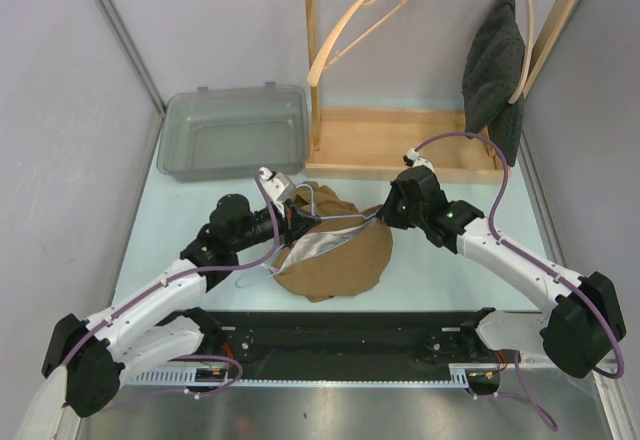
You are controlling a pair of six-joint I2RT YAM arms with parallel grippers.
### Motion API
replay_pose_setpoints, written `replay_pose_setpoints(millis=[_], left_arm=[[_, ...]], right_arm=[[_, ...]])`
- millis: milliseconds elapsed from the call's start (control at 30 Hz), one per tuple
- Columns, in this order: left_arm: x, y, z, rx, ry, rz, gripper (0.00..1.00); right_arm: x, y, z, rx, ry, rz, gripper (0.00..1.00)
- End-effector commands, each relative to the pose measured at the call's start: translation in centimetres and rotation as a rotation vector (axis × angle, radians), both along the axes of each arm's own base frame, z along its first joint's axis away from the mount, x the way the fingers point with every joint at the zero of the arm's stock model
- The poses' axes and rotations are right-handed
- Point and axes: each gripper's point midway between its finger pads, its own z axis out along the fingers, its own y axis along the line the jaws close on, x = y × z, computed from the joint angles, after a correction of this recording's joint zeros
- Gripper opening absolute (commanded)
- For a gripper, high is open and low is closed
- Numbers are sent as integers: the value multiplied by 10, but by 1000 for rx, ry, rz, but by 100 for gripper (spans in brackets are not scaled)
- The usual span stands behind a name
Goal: Place the skirt on the hanger
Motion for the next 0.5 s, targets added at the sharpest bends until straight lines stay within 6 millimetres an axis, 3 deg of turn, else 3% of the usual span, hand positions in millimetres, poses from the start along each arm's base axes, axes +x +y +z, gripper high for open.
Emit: replay_pose_setpoints(millis=[0, 467], left_arm=[[-8, -11, 21, -90, -34, -67, 0], [-3, -16, 27, -153, -21, -53, 0]], right_arm=[[4, 12, 17, 60, -52, 37, 0], [-9, 32, 26, 114, -61, 161, 0]])
